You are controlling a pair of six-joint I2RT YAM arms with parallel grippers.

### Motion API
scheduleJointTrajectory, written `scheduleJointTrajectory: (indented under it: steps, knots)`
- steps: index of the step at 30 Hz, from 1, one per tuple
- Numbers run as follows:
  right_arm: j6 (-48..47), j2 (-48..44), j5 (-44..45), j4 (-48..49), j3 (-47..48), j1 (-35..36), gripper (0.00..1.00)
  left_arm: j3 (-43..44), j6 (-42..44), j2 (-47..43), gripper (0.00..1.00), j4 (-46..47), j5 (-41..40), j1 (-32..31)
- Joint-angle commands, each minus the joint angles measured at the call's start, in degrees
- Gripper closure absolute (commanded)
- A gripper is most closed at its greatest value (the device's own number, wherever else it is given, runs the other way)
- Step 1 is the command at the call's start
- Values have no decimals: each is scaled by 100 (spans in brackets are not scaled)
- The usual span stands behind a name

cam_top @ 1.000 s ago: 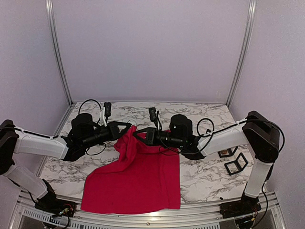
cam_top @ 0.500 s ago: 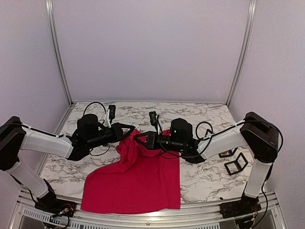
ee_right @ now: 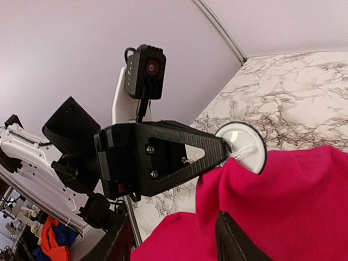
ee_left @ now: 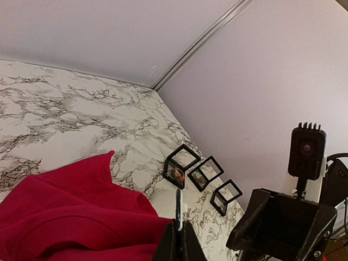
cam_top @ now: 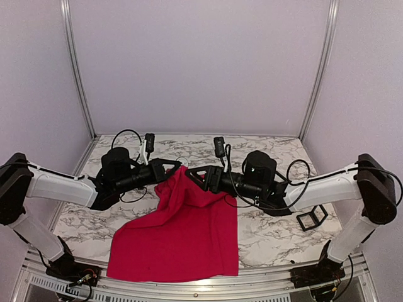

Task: Remove the brooch from the garment
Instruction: Adjust the flattened clothing at the center of the board, then open the brooch with the flattened clothing.

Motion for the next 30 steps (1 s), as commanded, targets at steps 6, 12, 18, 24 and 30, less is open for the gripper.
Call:
scheduleJointTrajectory:
  steps: [6,12,18,24,30]
  knots:
    - [191,-282,451,444,-100,-123,41,-119,134,-210,100,1180,181,-194]
    - [600,29,263,1527,-331,-330,40,-306,-3,-307,100,1584,301,-222]
    - [816,510,-34,2351,-256,-318,45,-433,-157,-333,100,1882,420,-229]
    - [784,745,-83,2550,-63,-181,45,-476,-210,-331,100,1996,503,-247]
    - [768,874,-126,2431,161,-164,46,-500,-236,-321,100,2095,549,-257]
